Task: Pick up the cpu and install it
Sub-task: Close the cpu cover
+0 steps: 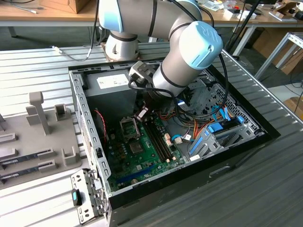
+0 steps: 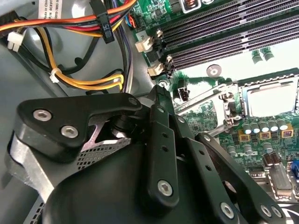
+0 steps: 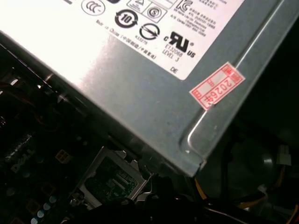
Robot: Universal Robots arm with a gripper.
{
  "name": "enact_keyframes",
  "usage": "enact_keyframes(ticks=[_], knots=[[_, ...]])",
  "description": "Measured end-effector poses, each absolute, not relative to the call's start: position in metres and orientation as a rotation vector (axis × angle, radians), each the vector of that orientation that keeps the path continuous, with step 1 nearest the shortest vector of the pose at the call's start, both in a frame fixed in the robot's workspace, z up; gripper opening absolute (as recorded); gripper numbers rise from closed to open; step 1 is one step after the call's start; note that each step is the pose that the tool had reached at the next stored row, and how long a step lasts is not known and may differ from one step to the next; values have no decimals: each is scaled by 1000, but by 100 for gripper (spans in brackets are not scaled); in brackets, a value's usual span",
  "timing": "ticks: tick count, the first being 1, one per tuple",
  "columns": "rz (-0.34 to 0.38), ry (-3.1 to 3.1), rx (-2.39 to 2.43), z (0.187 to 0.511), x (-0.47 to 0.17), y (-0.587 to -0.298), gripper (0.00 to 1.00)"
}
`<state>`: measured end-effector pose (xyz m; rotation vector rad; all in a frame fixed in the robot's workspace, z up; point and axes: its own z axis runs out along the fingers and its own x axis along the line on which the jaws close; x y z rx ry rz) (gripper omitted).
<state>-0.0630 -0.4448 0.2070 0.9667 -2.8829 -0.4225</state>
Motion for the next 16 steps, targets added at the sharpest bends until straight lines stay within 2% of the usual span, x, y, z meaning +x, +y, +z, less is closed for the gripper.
enact_keyframes(ticks=[16], knots=[[-424, -2883, 967, 216, -64, -445, 11]])
